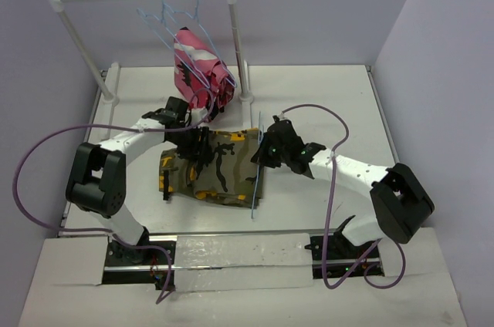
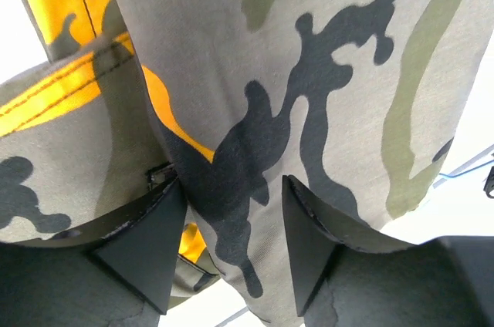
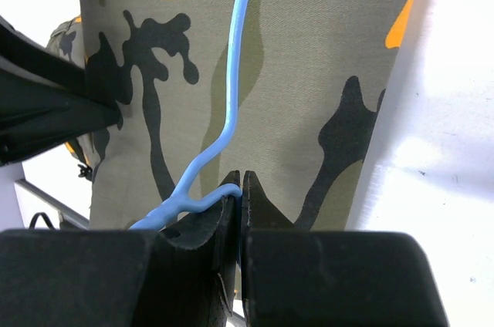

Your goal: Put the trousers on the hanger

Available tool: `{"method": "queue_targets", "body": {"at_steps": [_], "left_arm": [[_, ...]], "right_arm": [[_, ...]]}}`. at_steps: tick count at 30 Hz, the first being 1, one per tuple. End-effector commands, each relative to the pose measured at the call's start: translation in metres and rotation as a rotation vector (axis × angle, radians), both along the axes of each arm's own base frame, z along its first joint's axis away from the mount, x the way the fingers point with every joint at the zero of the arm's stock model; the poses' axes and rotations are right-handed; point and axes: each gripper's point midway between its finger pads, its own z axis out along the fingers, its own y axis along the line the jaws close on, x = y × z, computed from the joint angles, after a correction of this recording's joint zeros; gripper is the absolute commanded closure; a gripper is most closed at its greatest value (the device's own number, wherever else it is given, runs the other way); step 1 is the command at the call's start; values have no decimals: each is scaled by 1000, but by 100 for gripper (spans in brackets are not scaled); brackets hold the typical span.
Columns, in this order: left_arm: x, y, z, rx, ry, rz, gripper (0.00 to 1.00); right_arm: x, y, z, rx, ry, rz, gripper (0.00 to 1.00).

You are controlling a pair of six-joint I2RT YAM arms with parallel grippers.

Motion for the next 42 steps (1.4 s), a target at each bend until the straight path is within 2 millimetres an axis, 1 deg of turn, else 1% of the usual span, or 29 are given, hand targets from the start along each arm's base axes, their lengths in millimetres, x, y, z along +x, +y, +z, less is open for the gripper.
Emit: {"method": "queue_targets", "body": {"at_steps": [1,3,4,5,6,9,12,13,14,15,16,17,18,20,21,22,24,25,26,28,29,31,35,36,37,38,39,40,42], "left_arm": [[25,-6,35,-36,-152,16,37],[22,-9,37,-59,-166,1,40],[21,-12,36,-63,-163,-5,44],[20,-14,30,-62,-144,-11,48],[18,-15,24,-64,-121,-17,49],[15,-17,7,-59,-63,-21,50],[12,-21,0,-70,-34,-21,51],[12,-22,-1,-74,-27,-24,53],[11,-23,-1,-80,-22,-26,58],[12,-24,0,-85,-22,-29,66],[13,-26,2,-91,-23,-32,85],[12,-26,2,-90,-22,-32,99],[14,-27,5,-97,-25,-36,100],[14,-29,21,-112,-45,-60,100],[15,-30,25,-118,-52,-67,100],[14,-31,34,-133,-70,-86,100],[10,-36,69,-190,-145,-149,100],[6,-39,74,-213,-150,-180,100],[-2,-43,93,-265,-187,-236,100],[-8,-44,110,-295,-234,-278,100],[-16,-46,126,-338,-271,-314,100],[-24,-49,144,-379,-307,-353,100],[-36,-52,155,-425,-285,-381,100],[-38,-52,158,-434,-286,-385,100],[-40,-52,161,-439,-290,-390,100],[-41,-52,164,-442,-291,-392,100],[-39,-52,174,-451,-307,-394,100],[-39,-51,176,-453,-309,-394,100],[-31,-47,192,-461,-341,-377,100]], "right_arm": [[-5,-20,-18,-74,23,-14,100],[-5,-21,-19,-74,24,-13,100],[-5,-21,-19,-74,24,-14,100],[-4,-22,-19,-75,25,-16,100],[-3,-22,-19,-75,23,-16,100],[-3,-24,-17,-75,20,-20,100],[-3,-27,-19,-74,26,-28,100],[-3,-27,-20,-72,29,-29,100],[-3,-27,-21,-71,32,-30,100],[-3,-27,-23,-71,37,-31,100],[-4,-28,-25,-73,45,-35,100],[-4,-28,-25,-72,46,-38,100],[-4,-29,-27,-73,52,-45,100],[-6,-40,-30,-87,62,-73,100],[-6,-42,-31,-90,63,-79,100],[-6,-47,-29,-84,61,-91,100],[-7,-60,-27,-65,60,-121,100],[-7,-65,-28,-61,61,-131,100],[-9,-71,-28,-56,61,-145,100],[-10,-75,-31,-61,63,-149,100],[-10,-76,-31,-62,62,-153,100],[-9,-78,-33,-63,73,-163,100],[-5,-80,-43,-52,100,-174,100],[-3,-81,-42,-53,96,-176,100],[-3,-85,-46,-67,110,-182,100],[-4,-85,-48,-74,115,-181,100],[-3,-90,-52,-84,121,-188,100],[-3,-91,-54,-88,125,-190,100],[-4,-97,-59,-97,140,-198,100]]}}
